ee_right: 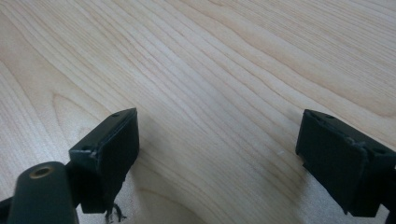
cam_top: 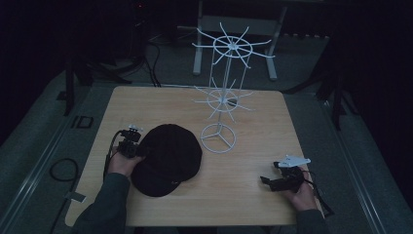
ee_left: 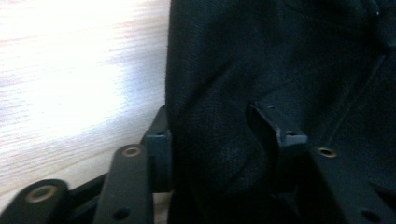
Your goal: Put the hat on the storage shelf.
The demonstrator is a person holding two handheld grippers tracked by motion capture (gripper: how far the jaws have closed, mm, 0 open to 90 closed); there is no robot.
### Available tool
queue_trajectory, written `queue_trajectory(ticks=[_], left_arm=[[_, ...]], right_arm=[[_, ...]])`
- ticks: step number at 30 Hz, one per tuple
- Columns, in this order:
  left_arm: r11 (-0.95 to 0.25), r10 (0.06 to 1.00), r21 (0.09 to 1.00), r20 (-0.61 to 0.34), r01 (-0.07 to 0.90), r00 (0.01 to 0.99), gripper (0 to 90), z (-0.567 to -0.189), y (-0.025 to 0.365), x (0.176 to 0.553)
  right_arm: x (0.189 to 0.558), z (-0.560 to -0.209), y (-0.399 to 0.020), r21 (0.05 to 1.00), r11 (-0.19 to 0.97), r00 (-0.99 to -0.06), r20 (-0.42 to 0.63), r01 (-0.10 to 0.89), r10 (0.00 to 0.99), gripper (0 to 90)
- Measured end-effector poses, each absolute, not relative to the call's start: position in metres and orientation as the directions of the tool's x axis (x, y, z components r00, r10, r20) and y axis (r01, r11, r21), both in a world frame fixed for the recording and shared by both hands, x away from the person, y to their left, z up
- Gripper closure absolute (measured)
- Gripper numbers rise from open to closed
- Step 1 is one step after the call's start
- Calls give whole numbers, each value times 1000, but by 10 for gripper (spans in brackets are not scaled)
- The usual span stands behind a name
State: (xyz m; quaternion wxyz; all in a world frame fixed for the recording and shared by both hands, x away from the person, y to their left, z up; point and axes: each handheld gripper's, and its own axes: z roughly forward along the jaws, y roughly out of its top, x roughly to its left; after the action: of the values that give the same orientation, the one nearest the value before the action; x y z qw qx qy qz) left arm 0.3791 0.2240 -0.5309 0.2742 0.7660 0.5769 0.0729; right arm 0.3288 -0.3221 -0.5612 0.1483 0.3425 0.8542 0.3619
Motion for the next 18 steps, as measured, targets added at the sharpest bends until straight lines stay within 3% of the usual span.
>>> queue_trajectory(ticks=[7,18], left_arm=[[-219,939,509,-123,833,322,703,-526,218,378],[-122,937,561,-207,819,282,767,-519,227,372]], right_arm=[[329,-561,-322,720,504,-721,-6,478,692,132],[329,-561,-322,720,504,-721,-6,478,693,132]])
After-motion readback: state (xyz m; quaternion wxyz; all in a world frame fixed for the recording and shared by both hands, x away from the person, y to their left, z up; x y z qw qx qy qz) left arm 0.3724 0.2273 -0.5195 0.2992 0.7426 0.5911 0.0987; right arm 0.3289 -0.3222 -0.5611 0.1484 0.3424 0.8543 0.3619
